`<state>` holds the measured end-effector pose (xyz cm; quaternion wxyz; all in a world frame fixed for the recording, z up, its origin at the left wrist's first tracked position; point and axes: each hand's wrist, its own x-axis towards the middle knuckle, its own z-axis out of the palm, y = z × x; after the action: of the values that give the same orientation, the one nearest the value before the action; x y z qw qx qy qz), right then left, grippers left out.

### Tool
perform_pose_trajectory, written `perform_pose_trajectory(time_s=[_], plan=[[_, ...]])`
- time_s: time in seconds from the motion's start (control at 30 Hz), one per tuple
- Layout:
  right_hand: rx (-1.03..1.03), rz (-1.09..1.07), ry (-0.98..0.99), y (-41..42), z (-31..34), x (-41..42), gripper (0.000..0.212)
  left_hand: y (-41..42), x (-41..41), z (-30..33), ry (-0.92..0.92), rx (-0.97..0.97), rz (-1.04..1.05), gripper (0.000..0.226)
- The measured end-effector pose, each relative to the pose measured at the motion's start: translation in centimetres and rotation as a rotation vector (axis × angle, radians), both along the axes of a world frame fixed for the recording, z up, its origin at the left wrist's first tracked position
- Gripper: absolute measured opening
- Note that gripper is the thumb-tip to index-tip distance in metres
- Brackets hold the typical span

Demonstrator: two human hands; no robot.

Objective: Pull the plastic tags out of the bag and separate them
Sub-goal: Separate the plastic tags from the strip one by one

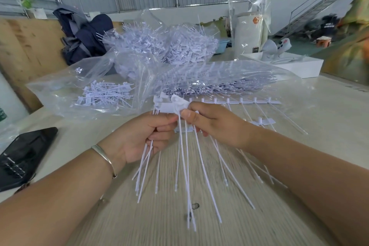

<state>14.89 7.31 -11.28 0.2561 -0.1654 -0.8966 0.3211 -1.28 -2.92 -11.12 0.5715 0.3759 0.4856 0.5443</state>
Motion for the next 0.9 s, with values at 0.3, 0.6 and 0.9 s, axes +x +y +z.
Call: perform_pose_trajectory(time_s=[0.3, 0.6, 0.9], plan=[[0.152, -0.170, -0.033, 1.8, -0.5, 0.6, 0.050, 0.4, -0.5, 0.3, -0.045, -0.093, 0.146, 0.016], [0.187, -0.175, -0.057, 2.1, -0.9, 0.5, 0.052, 0.5, -1.1, 0.3, 0.015, -0.113, 0.249, 0.020], [0.189, -0.166, -0.098, 1.6, -0.7, 0.6, 0.037, 0.5, -0.3, 0.1, 0.107, -0.043, 0.174, 0.026]])
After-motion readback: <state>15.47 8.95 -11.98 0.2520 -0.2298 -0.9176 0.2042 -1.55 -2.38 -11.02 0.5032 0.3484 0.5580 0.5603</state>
